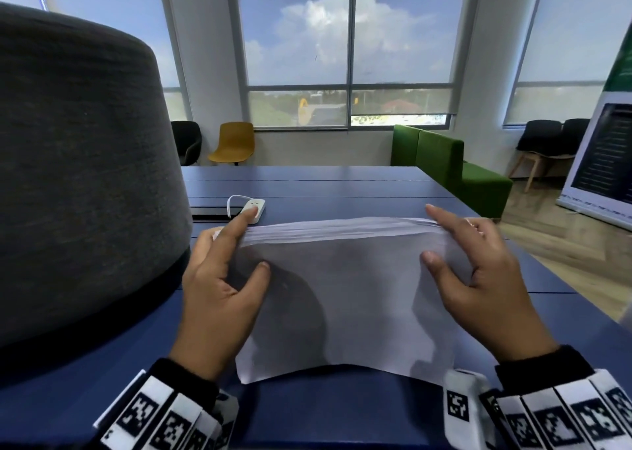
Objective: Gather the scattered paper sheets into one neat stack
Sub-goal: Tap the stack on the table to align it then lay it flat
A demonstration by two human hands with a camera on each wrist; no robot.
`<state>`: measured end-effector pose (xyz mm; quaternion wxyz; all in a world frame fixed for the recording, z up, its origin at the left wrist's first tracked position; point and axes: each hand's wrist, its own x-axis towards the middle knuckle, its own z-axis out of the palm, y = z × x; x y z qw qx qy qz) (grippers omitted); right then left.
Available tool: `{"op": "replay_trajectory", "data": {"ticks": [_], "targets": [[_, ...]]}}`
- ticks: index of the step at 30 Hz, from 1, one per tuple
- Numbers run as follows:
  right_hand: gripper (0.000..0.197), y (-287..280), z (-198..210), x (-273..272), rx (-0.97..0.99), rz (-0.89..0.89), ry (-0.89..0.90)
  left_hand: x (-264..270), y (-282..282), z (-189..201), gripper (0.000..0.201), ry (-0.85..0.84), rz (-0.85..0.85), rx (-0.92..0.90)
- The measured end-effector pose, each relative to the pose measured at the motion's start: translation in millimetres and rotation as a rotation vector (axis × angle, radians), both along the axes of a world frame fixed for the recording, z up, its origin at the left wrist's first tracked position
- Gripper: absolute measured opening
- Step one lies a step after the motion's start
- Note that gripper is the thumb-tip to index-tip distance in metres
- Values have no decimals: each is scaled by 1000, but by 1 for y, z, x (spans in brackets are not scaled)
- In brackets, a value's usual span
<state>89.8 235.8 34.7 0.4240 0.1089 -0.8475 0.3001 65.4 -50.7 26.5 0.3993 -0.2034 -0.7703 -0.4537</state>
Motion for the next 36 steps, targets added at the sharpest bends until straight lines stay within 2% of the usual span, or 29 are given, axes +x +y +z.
{"op": "replay_trajectory", "data": {"ticks": [6, 11, 14, 18, 21, 25, 29, 33, 36], "targets": [[48, -6, 1, -3, -71, 1, -4, -4, -2, 1, 42, -7, -31, -33], [49, -12, 16, -10, -144, 47, 55, -7, -5, 16, 40, 56, -28, -29], [50, -7, 20, -11, -150, 75, 48, -10, -12, 17, 41, 46, -29, -47], [59, -8, -5, -7, -158, 121, -78, -8, -11, -5, 53, -63, -41, -55], [61, -9, -11, -10, -238, 139, -84, -13, -10, -7, 50, -72, -53, -29], [62, -10, 8, -14, -265, 171, -66, -15, -9, 8, 57, -20, -53, -33], [59, -8, 25, -13, -266, 208, -28, -15, -15, 22, 50, 28, -56, -48], [67, -10, -1, -10, -309, 204, -112, -16, -10, 0, 64, -104, -84, -51], [70, -11, -4, -12, -359, 220, -115, -18, -6, -4, 67, -119, -92, -16]]}}
